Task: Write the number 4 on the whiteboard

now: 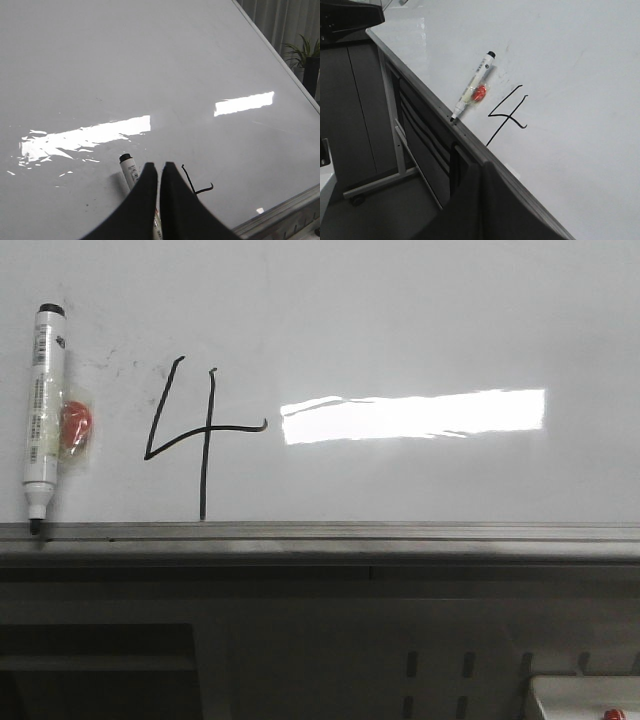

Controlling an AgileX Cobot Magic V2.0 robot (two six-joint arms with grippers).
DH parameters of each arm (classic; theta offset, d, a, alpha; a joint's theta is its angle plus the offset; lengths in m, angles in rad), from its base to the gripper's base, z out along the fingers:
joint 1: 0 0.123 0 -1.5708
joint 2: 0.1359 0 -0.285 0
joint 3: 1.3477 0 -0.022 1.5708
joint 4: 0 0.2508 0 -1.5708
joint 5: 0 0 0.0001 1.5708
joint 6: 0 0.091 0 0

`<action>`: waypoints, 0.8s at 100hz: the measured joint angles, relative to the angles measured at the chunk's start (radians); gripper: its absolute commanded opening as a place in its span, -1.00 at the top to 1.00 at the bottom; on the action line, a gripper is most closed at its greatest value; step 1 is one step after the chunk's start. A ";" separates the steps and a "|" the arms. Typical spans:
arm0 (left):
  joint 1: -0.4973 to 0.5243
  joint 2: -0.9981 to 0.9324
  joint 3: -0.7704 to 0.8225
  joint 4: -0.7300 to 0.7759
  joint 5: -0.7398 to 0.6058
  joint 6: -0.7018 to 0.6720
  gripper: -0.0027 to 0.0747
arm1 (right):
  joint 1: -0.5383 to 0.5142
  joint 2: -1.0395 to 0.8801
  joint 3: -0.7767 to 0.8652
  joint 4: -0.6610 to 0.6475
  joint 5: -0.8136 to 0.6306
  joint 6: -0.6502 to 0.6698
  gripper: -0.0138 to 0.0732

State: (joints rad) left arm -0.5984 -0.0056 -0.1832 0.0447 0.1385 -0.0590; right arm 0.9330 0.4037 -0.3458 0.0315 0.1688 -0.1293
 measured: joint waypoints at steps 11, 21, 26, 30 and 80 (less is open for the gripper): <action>0.000 0.000 0.000 0.000 0.000 0.000 0.98 | 0.000 -0.004 0.000 0.000 0.000 0.000 0.83; 0.000 0.000 0.000 0.000 0.000 0.000 0.98 | 0.000 -0.004 0.000 0.000 0.000 0.000 0.83; 0.000 0.000 0.000 0.000 0.000 0.000 0.98 | 0.000 -0.004 0.000 0.000 0.000 0.000 0.83; 0.000 0.000 0.000 0.000 0.000 0.000 0.98 | 0.000 -0.004 0.000 0.000 0.000 0.000 0.83; 0.132 0.000 0.040 -0.005 0.024 0.000 0.98 | 0.000 -0.004 0.000 0.000 0.000 0.000 0.83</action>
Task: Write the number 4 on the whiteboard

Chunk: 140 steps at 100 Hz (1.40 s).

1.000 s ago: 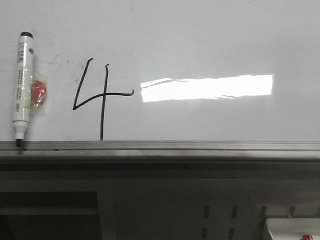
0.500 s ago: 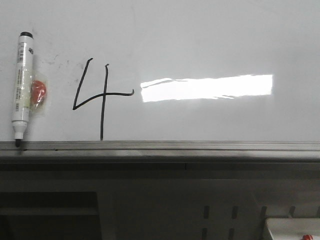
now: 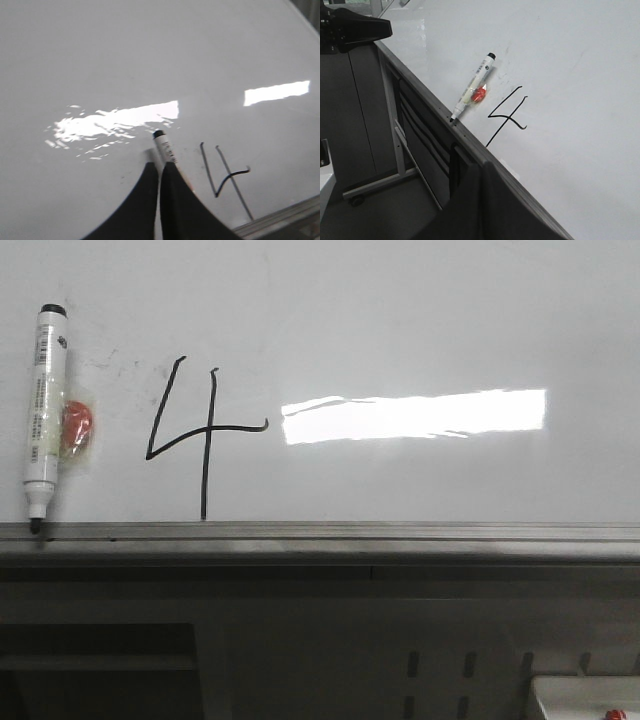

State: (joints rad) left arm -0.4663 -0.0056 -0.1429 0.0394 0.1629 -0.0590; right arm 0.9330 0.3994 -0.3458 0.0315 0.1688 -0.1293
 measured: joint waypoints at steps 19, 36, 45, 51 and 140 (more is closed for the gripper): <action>0.221 0.000 0.068 -0.011 0.000 0.000 0.98 | 0.000 0.000 0.000 0.000 0.000 0.000 0.83; 0.381 0.000 0.149 -0.060 0.025 0.007 0.98 | 0.000 0.000 0.000 -0.002 0.000 0.000 0.83; 0.414 0.000 0.147 -0.076 0.042 0.045 0.98 | 0.000 0.000 0.001 -0.002 0.000 0.000 0.83; 0.419 0.000 0.147 -0.076 0.078 0.076 0.98 | 0.000 0.000 0.001 -0.002 0.000 0.000 0.83; 0.423 0.000 0.147 -0.079 0.172 0.106 0.98 | 0.000 0.000 0.001 -0.002 0.000 0.000 0.83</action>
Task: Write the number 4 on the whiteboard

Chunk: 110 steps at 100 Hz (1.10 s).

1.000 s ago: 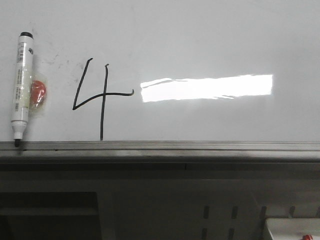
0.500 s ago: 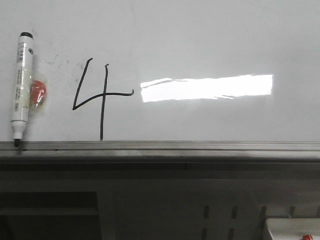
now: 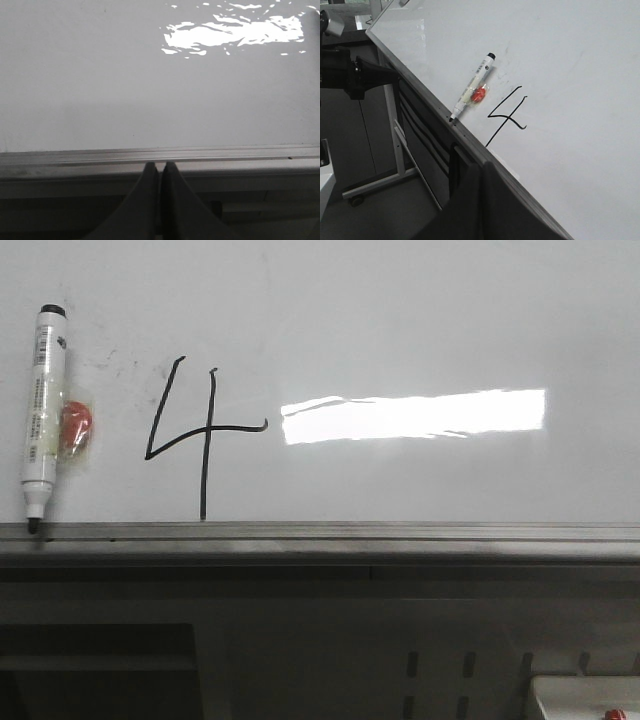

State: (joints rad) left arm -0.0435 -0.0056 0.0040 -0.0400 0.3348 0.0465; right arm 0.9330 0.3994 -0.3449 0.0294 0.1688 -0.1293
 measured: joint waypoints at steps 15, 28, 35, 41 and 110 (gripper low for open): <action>0.000 0.000 0.000 0.000 0.000 0.000 0.98 | 0.000 0.000 0.000 0.000 0.000 0.000 0.83; 0.000 0.000 0.000 0.000 0.000 0.000 0.98 | 0.000 0.000 0.000 0.000 0.000 0.000 0.83; 0.000 0.000 0.000 0.000 0.000 0.000 0.98 | 0.000 0.000 0.000 0.000 0.000 0.000 0.83; 0.000 0.000 0.000 0.000 0.000 0.000 0.98 | 0.000 0.000 0.000 0.000 0.000 0.000 0.83; 0.000 0.000 0.000 0.000 0.000 0.000 0.98 | -0.791 -0.085 0.218 0.005 -0.135 0.000 0.83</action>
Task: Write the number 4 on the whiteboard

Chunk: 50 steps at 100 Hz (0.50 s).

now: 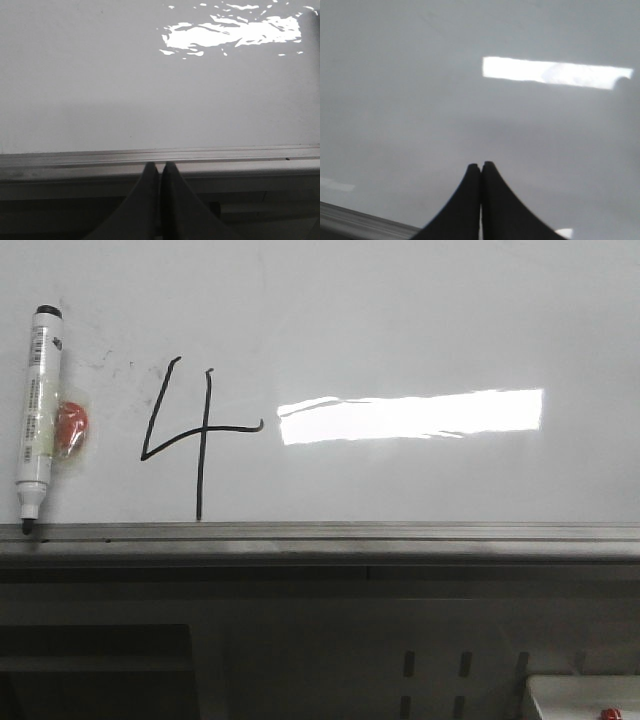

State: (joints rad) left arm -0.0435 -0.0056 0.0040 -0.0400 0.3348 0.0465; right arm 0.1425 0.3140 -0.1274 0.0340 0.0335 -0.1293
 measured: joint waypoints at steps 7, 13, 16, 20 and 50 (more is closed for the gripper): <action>0.000 0.000 0.000 0.000 0.000 0.000 0.98 | -0.049 -0.054 0.048 0.002 0.000 0.000 0.83; 0.000 0.000 0.000 0.000 0.000 0.000 0.98 | -0.077 -0.106 0.089 0.002 0.000 0.000 0.83; 0.000 0.000 0.000 0.000 0.000 0.000 0.98 | -0.089 -0.142 0.106 0.002 0.002 0.000 0.83; 0.000 0.000 0.000 0.000 0.000 0.000 0.98 | -0.104 -0.177 0.127 0.002 0.008 0.000 0.83; 0.000 0.000 0.000 0.000 0.000 0.000 0.98 | -0.186 -0.324 0.139 0.002 0.183 0.000 0.83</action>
State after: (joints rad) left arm -0.0435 -0.0056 0.0040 -0.0400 0.3348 0.0465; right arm -0.0440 -0.0099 0.0117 0.0356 0.2164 -0.1293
